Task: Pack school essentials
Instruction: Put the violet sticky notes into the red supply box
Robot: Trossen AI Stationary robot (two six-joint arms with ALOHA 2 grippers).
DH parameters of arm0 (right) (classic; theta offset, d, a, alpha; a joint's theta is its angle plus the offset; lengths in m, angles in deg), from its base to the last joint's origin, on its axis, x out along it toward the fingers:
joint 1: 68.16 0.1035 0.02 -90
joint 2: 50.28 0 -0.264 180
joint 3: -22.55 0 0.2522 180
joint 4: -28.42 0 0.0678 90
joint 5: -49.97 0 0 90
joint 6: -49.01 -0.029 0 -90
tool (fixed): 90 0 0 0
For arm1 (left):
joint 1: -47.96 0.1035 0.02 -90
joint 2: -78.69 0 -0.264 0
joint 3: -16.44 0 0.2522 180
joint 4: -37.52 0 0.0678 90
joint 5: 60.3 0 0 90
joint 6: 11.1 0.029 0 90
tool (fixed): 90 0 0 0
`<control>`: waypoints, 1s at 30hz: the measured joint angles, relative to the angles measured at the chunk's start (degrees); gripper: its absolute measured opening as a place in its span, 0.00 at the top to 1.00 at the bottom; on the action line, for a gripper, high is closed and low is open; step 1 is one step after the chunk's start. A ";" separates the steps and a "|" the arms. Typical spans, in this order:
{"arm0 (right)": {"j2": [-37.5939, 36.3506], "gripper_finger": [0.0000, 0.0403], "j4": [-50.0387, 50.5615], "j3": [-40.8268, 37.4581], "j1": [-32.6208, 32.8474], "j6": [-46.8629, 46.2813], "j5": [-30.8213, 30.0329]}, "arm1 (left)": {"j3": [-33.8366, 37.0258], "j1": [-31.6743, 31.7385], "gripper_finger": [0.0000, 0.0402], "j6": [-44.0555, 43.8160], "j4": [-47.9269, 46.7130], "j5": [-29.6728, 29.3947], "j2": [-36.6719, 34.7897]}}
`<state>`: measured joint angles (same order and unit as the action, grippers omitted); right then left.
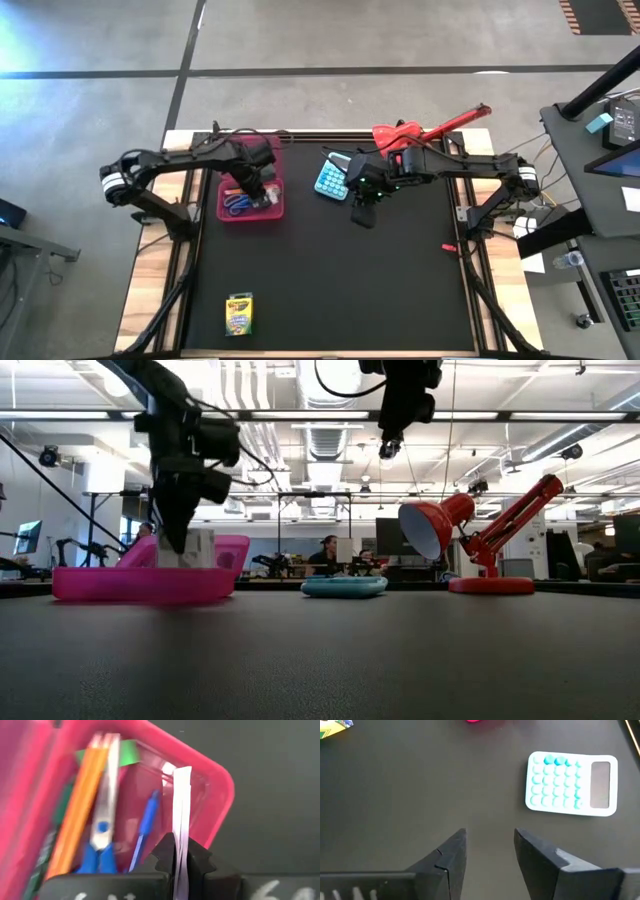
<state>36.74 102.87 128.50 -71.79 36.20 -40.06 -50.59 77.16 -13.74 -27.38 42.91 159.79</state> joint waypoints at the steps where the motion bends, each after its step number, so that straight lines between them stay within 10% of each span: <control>1: 0.00 0.63 -0.18 0.00 0.00 0.31 0.00 | 0.91 0.00 1.00 0.14 1.24 1.34 0.00; 15: 0.04 0.67 -3.12 -0.02 0.00 2.28 -0.02 | 4.17 -0.03 0.99 -1.32 12.01 0.23 2.38; 30: 0.07 0.60 -2.45 -0.07 0.00 0.82 -0.02 | 0.71 0.14 0.57 1.71 12.41 -10.05 2.39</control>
<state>36.81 100.42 128.43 -71.79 37.02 -40.08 -49.88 77.31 -12.04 -14.97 32.86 162.17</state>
